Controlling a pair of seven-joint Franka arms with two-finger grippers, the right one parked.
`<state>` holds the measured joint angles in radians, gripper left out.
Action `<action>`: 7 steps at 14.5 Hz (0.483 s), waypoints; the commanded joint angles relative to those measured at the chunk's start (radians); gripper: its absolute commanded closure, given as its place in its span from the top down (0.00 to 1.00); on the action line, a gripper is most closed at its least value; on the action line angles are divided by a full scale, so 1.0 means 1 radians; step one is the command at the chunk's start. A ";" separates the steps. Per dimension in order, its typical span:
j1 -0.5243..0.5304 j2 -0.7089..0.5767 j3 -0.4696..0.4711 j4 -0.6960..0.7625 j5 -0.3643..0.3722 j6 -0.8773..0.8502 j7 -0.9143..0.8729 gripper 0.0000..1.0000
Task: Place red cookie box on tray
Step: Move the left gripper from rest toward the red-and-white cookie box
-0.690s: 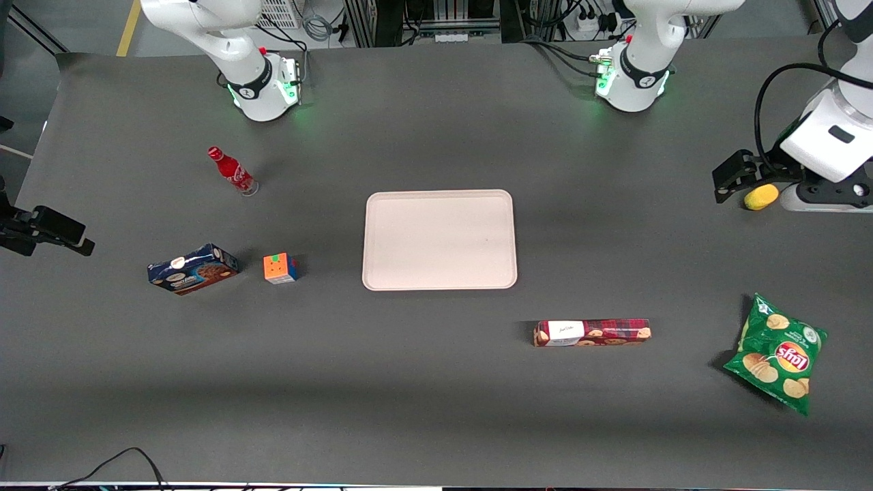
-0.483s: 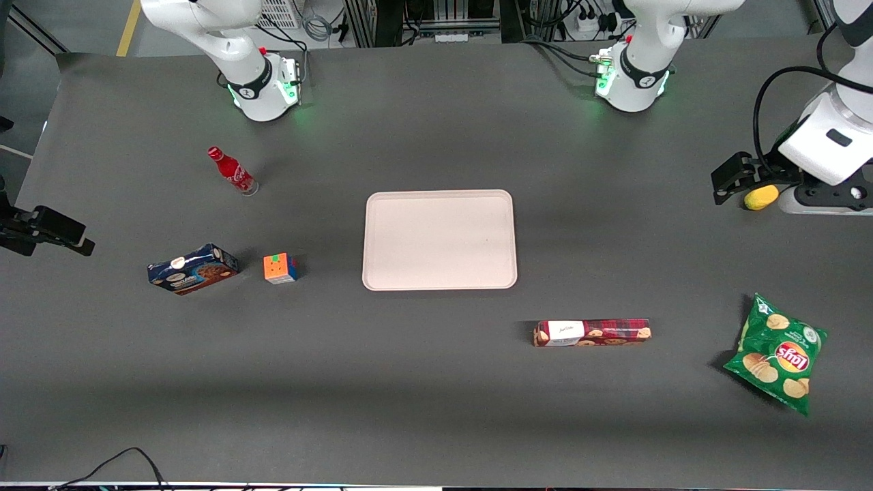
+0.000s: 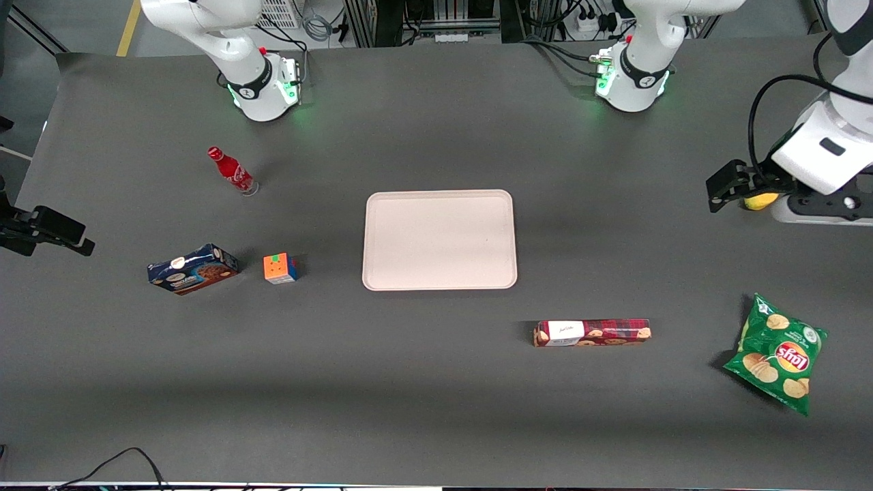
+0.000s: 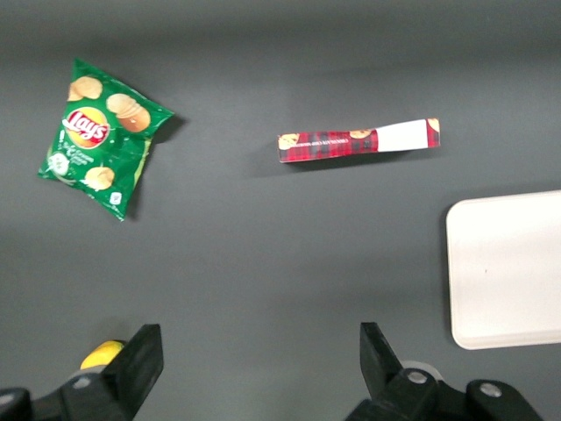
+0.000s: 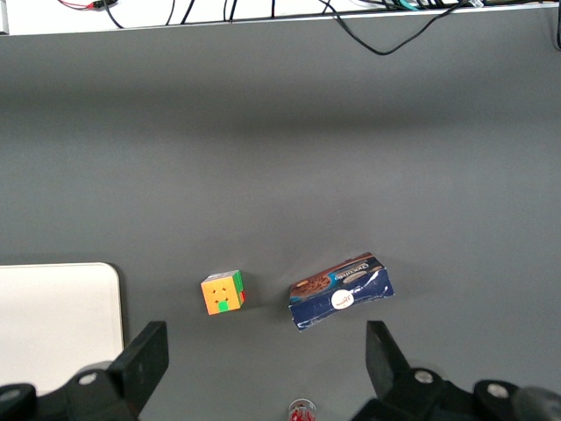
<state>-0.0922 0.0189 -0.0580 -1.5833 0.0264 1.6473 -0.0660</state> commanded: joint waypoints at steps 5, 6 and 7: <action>-0.027 0.160 0.007 0.069 0.036 0.104 0.562 1.00; -0.027 0.182 0.007 0.069 0.050 0.135 0.653 1.00; -0.029 0.202 0.007 0.069 0.082 0.161 0.751 1.00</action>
<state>-0.1187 0.1470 -0.0536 -1.5608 0.0508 1.7602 0.4435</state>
